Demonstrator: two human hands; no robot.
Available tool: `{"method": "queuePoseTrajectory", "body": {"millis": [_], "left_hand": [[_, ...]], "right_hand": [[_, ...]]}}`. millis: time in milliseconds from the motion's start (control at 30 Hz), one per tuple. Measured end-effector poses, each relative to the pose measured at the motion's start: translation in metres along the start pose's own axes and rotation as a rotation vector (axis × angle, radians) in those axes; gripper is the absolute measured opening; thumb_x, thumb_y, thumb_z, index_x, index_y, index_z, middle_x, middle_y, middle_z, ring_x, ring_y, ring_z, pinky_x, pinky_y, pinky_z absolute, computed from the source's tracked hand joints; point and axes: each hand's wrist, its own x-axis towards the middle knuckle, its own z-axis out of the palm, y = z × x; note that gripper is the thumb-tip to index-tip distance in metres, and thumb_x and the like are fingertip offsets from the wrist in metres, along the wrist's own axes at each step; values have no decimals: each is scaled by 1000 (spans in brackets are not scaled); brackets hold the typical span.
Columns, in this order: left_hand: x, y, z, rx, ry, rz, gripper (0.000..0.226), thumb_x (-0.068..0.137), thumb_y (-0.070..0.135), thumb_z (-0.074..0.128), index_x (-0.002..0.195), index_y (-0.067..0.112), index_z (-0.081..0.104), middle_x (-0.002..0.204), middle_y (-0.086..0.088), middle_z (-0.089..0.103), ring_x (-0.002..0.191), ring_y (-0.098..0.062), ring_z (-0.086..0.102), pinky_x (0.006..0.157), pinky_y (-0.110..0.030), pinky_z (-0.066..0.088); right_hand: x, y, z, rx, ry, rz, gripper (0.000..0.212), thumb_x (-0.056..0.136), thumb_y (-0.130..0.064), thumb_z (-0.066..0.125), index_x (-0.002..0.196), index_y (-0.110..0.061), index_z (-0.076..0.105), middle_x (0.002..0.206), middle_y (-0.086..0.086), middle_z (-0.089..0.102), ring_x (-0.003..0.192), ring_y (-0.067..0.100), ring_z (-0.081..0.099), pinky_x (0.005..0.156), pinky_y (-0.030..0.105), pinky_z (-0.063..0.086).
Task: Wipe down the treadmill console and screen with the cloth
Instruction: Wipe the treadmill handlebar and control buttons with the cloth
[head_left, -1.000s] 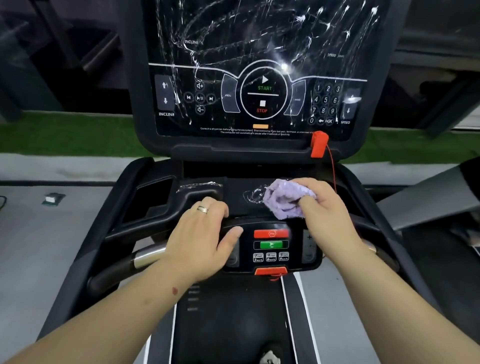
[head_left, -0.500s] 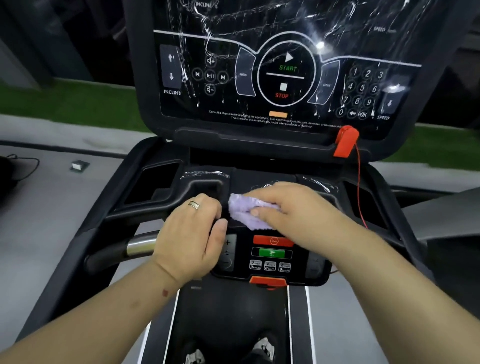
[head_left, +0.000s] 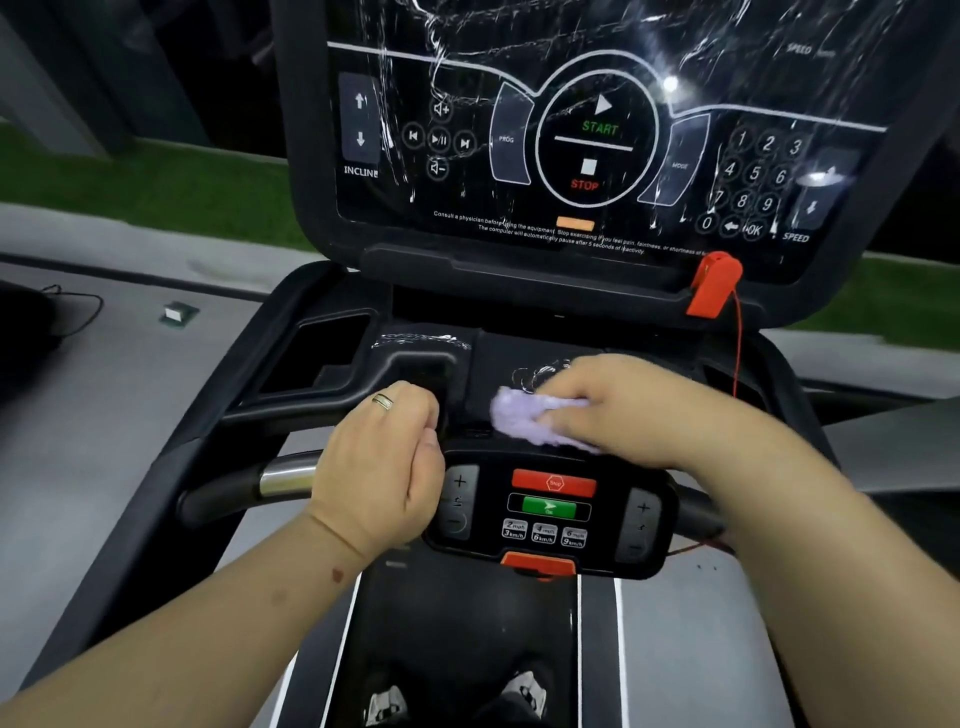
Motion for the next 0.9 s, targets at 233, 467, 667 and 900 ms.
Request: {"method": "queuePoseTrajectory", "body": {"millis": [233, 467, 667, 900], "left_hand": [[-1, -2, 2, 31, -5, 10, 17, 84, 18, 37, 80, 8, 50, 73, 4, 44, 63, -14, 37, 58, -27, 27], [-1, -1, 2, 29, 20, 13, 13, 83, 18, 38, 80, 11, 48, 75, 10, 39, 63, -10, 33, 57, -20, 24], [-2, -4, 5, 35, 22, 15, 16, 86, 20, 38, 83, 10, 50, 78, 6, 41, 65, -14, 36, 59, -30, 30], [-3, -3, 5, 33, 32, 10, 13, 85, 19, 38, 81, 11, 48, 76, 6, 42, 63, -13, 37, 56, -31, 33]], "right_hand": [[28, -39, 26, -275, 84, -120, 18, 92, -14, 53, 79, -19, 65, 102, -1, 60, 95, 24, 59, 66, 29, 40], [-6, 12, -3, 36, 22, -34, 21, 90, -15, 56, 94, -31, 69, 91, -8, 71, 89, 15, 66, 79, 33, 51], [23, -35, 20, -97, -20, -210, 44, 97, -4, 44, 116, -34, 71, 105, -6, 67, 99, 23, 63, 81, 38, 54], [1, 7, 0, 167, -58, -77, 42, 93, -12, 51, 97, -44, 77, 96, -21, 72, 95, 2, 67, 84, 27, 54]]}}
